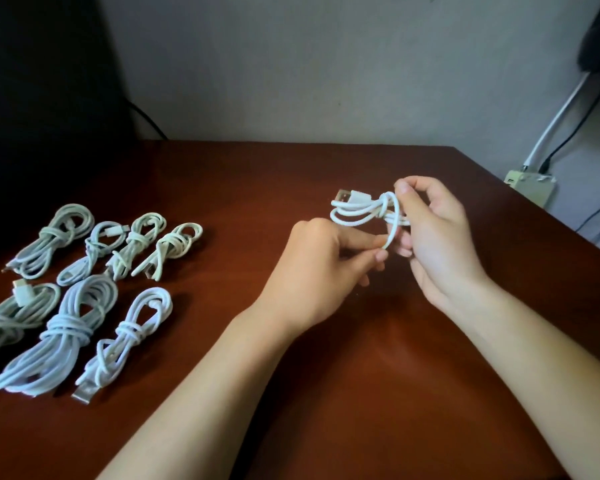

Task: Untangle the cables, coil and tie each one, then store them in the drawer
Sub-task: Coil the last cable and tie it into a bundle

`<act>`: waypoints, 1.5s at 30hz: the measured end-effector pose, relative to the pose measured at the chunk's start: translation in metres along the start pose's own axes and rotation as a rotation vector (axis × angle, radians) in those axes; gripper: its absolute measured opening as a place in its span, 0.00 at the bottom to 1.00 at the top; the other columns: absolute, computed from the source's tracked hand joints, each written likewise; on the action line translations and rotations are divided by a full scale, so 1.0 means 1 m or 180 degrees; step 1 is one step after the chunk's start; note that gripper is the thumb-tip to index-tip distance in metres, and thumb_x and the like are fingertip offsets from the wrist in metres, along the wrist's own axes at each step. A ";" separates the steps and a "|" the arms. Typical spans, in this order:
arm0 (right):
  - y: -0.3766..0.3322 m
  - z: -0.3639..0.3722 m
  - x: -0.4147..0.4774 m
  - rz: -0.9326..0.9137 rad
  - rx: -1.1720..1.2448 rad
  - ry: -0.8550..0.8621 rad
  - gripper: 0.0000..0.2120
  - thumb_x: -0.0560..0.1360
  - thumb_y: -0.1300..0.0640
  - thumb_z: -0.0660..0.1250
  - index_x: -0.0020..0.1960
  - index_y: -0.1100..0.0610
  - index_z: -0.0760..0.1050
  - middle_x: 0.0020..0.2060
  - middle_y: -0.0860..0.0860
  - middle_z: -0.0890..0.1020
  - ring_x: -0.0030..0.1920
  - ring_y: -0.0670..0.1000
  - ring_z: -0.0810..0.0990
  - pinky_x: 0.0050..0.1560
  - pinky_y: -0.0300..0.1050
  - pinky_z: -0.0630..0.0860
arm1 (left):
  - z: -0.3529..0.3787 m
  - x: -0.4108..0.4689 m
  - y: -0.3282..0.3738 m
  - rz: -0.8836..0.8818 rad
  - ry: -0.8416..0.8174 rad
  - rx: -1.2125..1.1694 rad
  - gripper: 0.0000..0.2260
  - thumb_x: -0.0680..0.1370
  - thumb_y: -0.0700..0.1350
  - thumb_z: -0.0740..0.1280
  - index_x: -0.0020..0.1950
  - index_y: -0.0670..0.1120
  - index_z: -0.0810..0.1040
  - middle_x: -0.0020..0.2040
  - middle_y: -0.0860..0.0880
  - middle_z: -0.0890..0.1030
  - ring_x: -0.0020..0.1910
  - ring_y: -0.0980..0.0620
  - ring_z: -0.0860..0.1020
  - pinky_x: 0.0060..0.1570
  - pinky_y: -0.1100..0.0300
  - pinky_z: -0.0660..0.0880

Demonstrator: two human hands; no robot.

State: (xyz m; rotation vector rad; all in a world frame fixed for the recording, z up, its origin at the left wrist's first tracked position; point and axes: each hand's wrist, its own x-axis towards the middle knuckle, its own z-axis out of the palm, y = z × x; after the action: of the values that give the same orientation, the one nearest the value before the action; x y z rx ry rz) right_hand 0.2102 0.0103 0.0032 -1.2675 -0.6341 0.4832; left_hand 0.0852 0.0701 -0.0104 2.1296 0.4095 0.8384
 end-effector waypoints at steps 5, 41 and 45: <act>-0.003 0.002 -0.001 0.0334 0.0729 0.0045 0.06 0.82 0.59 0.59 0.47 0.57 0.73 0.25 0.45 0.76 0.19 0.41 0.62 0.19 0.33 0.58 | -0.001 0.002 -0.004 -0.0549 -0.0218 -0.0827 0.07 0.75 0.38 0.70 0.52 0.43 0.84 0.38 0.47 0.85 0.30 0.54 0.76 0.35 0.63 0.78; 0.003 0.012 -0.017 -0.0118 -0.1026 -0.1313 0.04 0.80 0.61 0.59 0.52 0.53 0.68 0.20 0.48 0.70 0.18 0.42 0.63 0.20 0.34 0.58 | -0.011 0.007 -0.008 -0.1944 0.0723 -0.3015 0.15 0.68 0.43 0.74 0.53 0.40 0.82 0.45 0.42 0.82 0.43 0.50 0.79 0.42 0.60 0.77; 0.006 0.009 -0.011 -0.0151 -0.1026 -0.0997 0.04 0.80 0.59 0.61 0.51 0.51 0.69 0.20 0.47 0.71 0.19 0.43 0.65 0.21 0.35 0.59 | -0.010 0.007 -0.003 -0.1676 0.0489 -0.3280 0.21 0.67 0.38 0.72 0.59 0.38 0.80 0.52 0.40 0.83 0.47 0.47 0.82 0.51 0.59 0.78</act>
State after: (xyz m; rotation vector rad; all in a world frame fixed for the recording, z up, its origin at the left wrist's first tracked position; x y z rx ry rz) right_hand 0.1960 0.0106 -0.0026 -1.4894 -1.0352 0.5610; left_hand 0.0834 0.0811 -0.0053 0.9489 0.4520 0.6774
